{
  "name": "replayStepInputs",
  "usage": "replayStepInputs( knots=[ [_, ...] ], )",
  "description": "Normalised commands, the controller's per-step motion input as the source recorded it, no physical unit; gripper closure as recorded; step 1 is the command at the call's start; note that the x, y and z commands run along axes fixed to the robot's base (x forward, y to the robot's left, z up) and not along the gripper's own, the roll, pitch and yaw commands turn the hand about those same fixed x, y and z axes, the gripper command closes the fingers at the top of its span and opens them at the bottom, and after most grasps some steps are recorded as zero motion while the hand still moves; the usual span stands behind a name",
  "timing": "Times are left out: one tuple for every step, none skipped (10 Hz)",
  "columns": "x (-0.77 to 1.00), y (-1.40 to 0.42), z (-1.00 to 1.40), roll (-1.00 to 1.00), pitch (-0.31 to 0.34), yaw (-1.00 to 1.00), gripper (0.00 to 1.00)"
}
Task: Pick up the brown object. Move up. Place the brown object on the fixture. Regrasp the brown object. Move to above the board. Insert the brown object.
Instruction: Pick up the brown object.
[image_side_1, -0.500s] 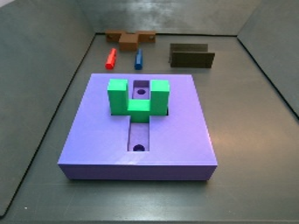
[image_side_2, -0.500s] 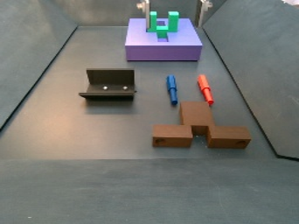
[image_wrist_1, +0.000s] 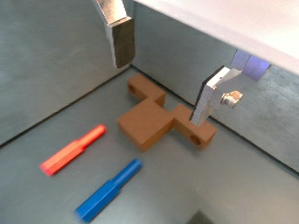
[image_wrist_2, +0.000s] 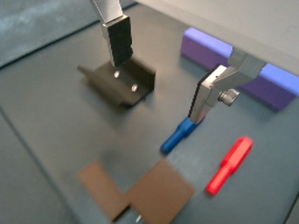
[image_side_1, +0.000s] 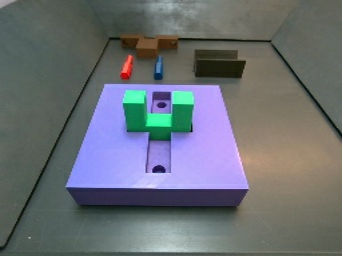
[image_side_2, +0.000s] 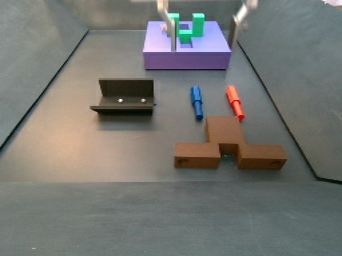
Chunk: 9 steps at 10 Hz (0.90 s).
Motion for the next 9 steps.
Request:
replayStepInputs(
  knots=[
    [-0.26,0.3,-0.79,-0.18,-0.101,-0.22,0.0],
    [-0.27,0.1,-0.64,-0.23,-0.119,-0.19,0.0],
    [-0.62,0.03,-0.37,-0.2,-0.167,-0.27,0.0],
    [-0.78,0.0,-0.29,-0.16,-0.193,-0.3,0.0],
    [-0.43,0.0,-0.19,-0.19,-0.214,-0.2,0.0],
    [0.0,0.0,-0.3,-0.11,-0.114,-0.13,0.0],
    [0.11,0.0,-0.36,-0.03,-0.034,-0.04,0.0],
    [0.45,0.0,-0.53,0.0,0.03,0.0,0.0],
    [0.47,0.0,-0.64,0.03,0.086,0.0,0.0]
  ],
)
